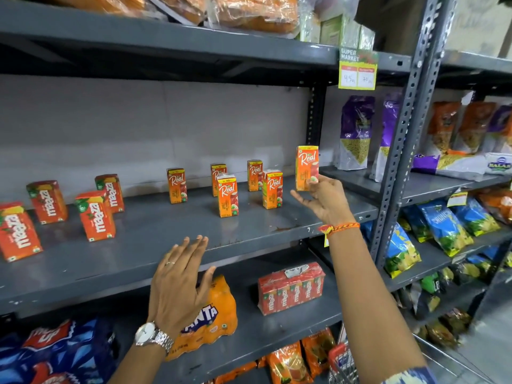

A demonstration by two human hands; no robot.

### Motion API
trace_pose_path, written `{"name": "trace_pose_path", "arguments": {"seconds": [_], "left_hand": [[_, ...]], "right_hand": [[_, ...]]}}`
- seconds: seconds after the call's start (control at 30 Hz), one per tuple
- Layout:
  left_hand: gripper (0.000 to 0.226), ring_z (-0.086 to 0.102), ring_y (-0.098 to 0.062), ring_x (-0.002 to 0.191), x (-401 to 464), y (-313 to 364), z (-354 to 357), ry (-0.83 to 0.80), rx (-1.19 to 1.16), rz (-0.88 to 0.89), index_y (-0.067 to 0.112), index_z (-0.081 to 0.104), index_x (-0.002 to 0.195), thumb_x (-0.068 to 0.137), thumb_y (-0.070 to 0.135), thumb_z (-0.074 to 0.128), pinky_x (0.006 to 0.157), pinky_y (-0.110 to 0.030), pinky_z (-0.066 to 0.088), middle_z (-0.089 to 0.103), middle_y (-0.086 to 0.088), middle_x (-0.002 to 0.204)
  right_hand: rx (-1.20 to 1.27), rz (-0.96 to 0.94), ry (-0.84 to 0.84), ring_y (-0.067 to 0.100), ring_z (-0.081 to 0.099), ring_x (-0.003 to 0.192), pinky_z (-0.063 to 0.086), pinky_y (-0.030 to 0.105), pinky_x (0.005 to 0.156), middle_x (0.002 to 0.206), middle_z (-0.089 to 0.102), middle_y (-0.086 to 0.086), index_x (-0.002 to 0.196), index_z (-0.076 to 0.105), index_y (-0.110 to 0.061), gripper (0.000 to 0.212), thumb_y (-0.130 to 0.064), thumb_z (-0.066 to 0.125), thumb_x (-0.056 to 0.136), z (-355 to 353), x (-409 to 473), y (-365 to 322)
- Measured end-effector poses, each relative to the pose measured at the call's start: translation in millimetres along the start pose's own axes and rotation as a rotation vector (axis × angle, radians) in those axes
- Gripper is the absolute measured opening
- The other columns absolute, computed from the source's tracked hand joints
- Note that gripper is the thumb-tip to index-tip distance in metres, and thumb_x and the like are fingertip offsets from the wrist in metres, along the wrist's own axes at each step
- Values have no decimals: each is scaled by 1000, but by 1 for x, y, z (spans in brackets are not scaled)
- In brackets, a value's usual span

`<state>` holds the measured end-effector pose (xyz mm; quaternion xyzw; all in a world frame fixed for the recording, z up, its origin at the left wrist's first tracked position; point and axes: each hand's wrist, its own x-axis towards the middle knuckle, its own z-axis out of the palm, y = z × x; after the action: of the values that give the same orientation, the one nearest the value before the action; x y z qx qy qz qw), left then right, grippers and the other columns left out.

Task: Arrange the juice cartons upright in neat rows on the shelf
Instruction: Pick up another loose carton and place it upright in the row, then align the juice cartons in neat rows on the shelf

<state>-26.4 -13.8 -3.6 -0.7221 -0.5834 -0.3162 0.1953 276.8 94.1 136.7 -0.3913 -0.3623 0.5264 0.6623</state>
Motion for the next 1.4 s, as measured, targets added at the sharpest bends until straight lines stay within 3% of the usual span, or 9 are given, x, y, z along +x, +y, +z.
{"name": "trace_pose_path", "arguments": {"seconds": [0.1,0.2,0.27,0.53,0.7,0.8,1.23,1.3,1.4], "left_hand": [[61,48,-25,137,-7,-12,-7,22,42,-21,14,50,143,96,49,36,114,-43,35,55,-6,144],[60,52,-27,133,-10,-30,-15,39,66,-79,13,54,139,95,49,36,111,-46,38,57,-7,141],[57,53,-28,132,-14,-44,-21,53,81,-116,14,57,136,95,48,37,111,-46,38,58,-7,141],[55,54,-22,131,-28,-65,-38,-5,142,-100,17,53,141,97,48,38,115,-38,33,55,-2,144],[57,51,-20,134,-28,-61,-43,-57,139,-120,19,51,142,98,51,34,116,-39,33,53,-1,146],[57,50,-20,134,-28,-60,-46,-61,145,-128,19,50,143,99,51,34,116,-39,31,53,-1,147],[56,51,-15,133,-25,-50,-49,-14,55,-225,22,56,138,99,52,30,116,-31,26,58,2,142],[54,57,-16,127,-19,-45,-55,-7,59,-246,24,61,133,97,54,33,110,-34,37,62,3,136],[45,69,-22,102,-3,-40,-74,-34,117,-280,27,68,121,94,55,43,82,-35,53,74,2,112]], "right_hand": [[-74,17,-30,22,67,92,57,48,85,103,69,11,107,63,-5,17,0,53,94,18,-13,6],[-170,-3,-16,14,64,88,46,24,63,101,71,6,90,63,-15,15,-1,59,92,42,-18,18],[-189,-17,-49,15,64,89,45,21,58,108,69,8,100,61,-10,15,0,61,89,63,-20,29],[-534,-185,-261,22,66,105,54,40,92,110,72,8,112,65,-9,34,-3,70,78,157,-35,87],[-830,-247,-346,21,66,97,53,34,83,106,73,9,104,70,-9,22,-8,69,81,189,-40,110],[-951,-209,-386,29,66,101,55,41,89,109,71,12,106,68,-5,23,-15,67,86,198,-35,120],[-1055,-290,-482,33,61,115,48,42,101,123,65,17,119,59,-1,35,-13,67,87,195,-36,128],[-1092,-322,-476,32,62,114,50,42,100,122,66,16,121,57,-2,41,-14,71,85,187,-34,128],[-928,-406,-406,27,67,102,56,38,91,106,69,12,114,62,-3,33,-4,71,82,167,-31,122]]}}
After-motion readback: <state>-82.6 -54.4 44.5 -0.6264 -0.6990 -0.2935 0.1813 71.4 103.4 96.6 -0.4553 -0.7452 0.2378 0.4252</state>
